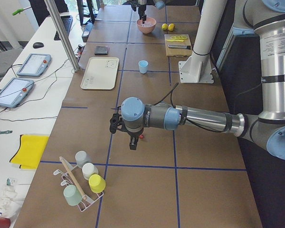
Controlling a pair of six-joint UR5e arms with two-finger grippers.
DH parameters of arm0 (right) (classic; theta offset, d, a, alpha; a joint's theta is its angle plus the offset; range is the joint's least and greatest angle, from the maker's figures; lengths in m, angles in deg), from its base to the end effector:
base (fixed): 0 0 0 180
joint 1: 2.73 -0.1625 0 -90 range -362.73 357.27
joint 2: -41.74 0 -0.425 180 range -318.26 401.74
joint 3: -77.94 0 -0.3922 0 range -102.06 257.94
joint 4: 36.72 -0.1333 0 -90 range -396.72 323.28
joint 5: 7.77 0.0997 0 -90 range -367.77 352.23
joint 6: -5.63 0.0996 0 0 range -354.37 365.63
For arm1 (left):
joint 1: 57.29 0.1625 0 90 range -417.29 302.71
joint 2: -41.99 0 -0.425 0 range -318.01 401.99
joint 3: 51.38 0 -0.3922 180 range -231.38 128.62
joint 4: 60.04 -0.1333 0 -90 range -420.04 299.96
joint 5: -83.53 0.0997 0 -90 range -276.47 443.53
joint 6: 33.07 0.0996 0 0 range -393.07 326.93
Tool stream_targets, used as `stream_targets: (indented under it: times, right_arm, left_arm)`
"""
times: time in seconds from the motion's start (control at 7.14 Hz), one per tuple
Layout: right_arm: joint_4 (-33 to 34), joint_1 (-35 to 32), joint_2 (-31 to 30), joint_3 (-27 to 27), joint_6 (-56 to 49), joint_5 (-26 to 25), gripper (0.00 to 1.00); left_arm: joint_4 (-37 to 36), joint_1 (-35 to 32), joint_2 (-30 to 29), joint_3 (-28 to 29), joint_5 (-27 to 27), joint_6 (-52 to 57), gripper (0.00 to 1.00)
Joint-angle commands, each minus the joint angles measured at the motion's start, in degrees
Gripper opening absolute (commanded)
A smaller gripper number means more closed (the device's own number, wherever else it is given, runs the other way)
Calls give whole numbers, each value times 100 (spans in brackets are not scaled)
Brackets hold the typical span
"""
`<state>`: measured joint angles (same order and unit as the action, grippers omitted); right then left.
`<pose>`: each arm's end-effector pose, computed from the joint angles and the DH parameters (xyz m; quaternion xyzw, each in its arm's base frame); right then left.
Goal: Put ice and strawberries in cup
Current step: 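Lower the right gripper into the bowl and grasp a third ice cube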
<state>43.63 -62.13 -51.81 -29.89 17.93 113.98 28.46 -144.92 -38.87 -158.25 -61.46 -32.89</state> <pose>-0.1743 -0.4537 0.5269 0.0877 -0.3220 -0.2056 0.9200 -0.0340 -0.4282 0.5753 0.0394 0.4618 0.0448 0.8850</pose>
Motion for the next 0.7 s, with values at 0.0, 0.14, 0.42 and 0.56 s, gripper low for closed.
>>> stream_targets:
  times: [0.0,0.14,0.42,0.56]
  right_arm:
    - [-2,113,3,165,-26,-20,76]
    - [7,122,3,166,-17,-20,76]
    - [7,210,3,219,-17,-20,75]
    - [7,210,-6,245,-17,-29,71]
  left_arm:
    - [0,0,0,0,6,0,100]
    - [0,0,0,-9,-3,0,100]
    - [0,0,0,-18,-3,0,100]
    - [0,0,0,-35,-3,0,100]
